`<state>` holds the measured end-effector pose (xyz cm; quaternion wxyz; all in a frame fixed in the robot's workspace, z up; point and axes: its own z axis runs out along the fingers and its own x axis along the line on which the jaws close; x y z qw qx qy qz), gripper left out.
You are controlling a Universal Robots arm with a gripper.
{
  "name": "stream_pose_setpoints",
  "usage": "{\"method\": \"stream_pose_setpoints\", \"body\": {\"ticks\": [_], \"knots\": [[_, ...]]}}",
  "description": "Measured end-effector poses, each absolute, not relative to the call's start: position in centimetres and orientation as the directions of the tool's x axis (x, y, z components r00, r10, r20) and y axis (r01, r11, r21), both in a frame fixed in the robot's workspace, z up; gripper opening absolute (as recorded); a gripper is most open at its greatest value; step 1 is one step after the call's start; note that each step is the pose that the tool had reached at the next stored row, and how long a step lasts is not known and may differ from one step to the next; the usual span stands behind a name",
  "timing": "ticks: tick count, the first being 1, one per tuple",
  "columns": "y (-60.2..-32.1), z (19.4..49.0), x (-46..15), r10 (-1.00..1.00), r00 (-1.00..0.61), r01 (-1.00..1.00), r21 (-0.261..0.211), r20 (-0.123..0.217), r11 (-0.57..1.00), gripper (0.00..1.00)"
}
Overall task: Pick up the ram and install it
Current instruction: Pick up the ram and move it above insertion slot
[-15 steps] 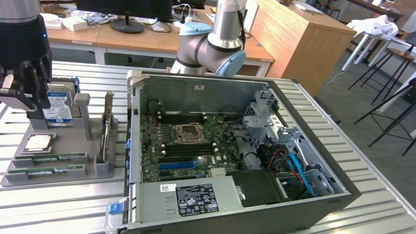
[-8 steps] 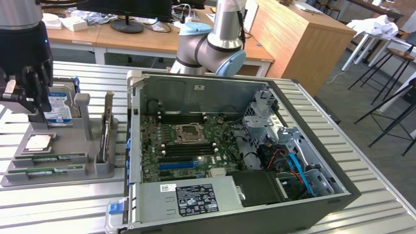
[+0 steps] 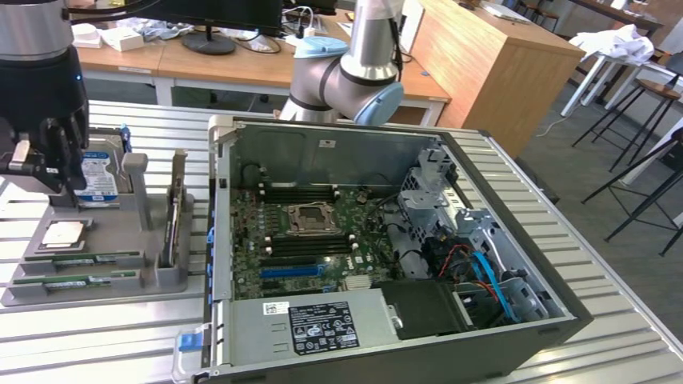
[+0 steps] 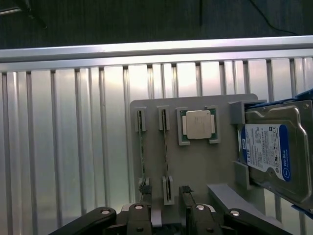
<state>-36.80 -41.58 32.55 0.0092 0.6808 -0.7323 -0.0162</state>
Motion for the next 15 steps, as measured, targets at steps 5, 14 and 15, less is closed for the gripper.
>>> {"method": "stream_pose_setpoints", "body": {"ticks": [5, 14, 15], "knots": [[-41.6, 32.0, -36.8, -0.997, -0.073, -0.997, 0.036, -0.009, 0.073, 0.36], [-41.6, 31.2, -36.8, -0.997, -0.073, -0.997, 0.036, -0.009, 0.073, 0.36], [-41.6, 31.1, -36.8, -0.997, -0.073, -0.997, 0.036, -0.009, 0.073, 0.36]]}}
